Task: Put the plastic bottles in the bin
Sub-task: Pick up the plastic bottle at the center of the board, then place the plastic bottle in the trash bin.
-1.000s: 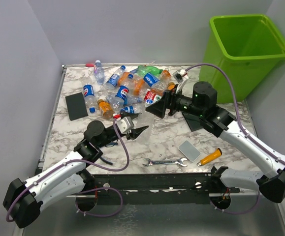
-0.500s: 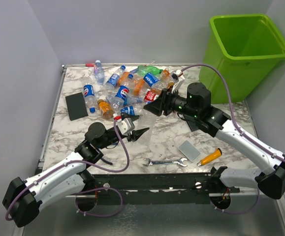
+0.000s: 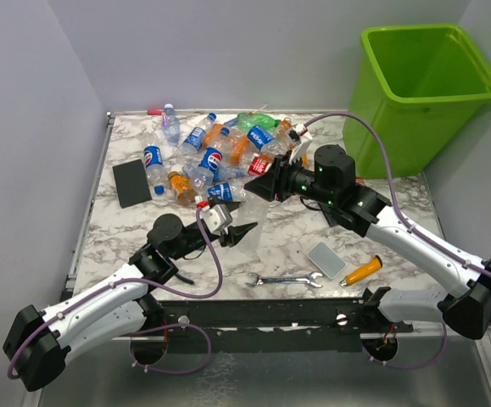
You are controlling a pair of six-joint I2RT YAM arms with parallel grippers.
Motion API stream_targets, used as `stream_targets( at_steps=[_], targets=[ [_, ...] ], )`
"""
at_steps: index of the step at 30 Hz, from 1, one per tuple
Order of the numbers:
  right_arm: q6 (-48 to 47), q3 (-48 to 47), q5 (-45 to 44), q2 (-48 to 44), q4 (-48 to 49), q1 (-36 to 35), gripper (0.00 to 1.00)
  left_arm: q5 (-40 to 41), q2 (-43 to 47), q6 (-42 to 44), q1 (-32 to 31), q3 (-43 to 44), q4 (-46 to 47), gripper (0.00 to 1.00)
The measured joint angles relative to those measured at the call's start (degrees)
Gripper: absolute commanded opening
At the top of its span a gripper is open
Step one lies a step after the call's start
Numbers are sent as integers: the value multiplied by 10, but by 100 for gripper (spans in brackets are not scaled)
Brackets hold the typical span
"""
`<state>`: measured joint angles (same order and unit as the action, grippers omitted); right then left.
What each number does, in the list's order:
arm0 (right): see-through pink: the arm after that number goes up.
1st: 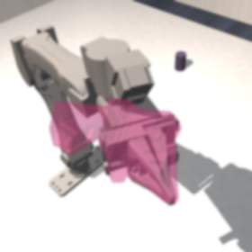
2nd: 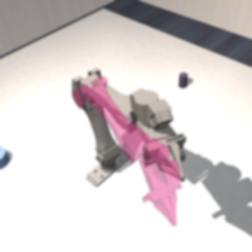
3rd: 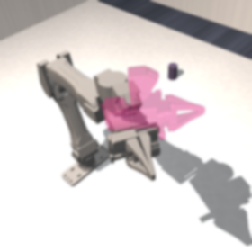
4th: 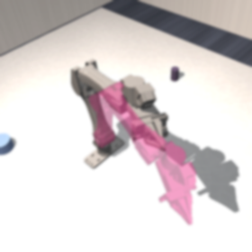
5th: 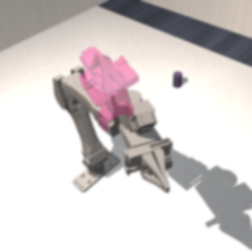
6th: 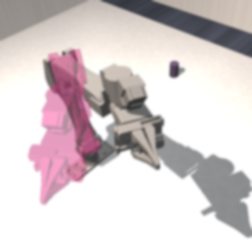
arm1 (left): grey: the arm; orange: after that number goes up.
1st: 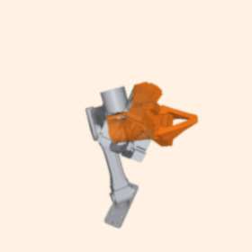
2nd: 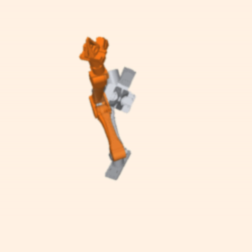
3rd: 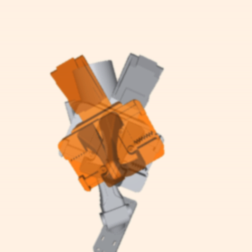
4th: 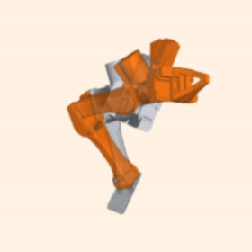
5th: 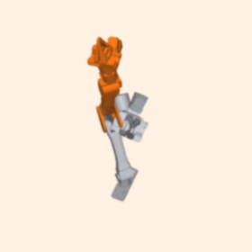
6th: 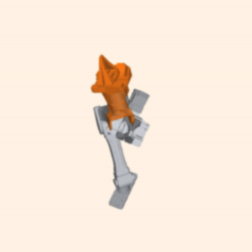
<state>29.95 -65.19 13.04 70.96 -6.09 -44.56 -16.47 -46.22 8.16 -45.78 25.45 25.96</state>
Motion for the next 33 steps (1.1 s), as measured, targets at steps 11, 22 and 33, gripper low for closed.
stream_targets(
  at_steps=[11,22,33],
  targets=[
    [1,21,-21,-21,-4,0,1,26,16,-18,-4,-2,16,99],
    [-78,3,-184,-123,-60,0,1,165,59,-33,-5,-5,22,99],
    [-304,-168,-426,-159,-18,0,1,395,77,-30,-5,-5,23,99]
  ],
)
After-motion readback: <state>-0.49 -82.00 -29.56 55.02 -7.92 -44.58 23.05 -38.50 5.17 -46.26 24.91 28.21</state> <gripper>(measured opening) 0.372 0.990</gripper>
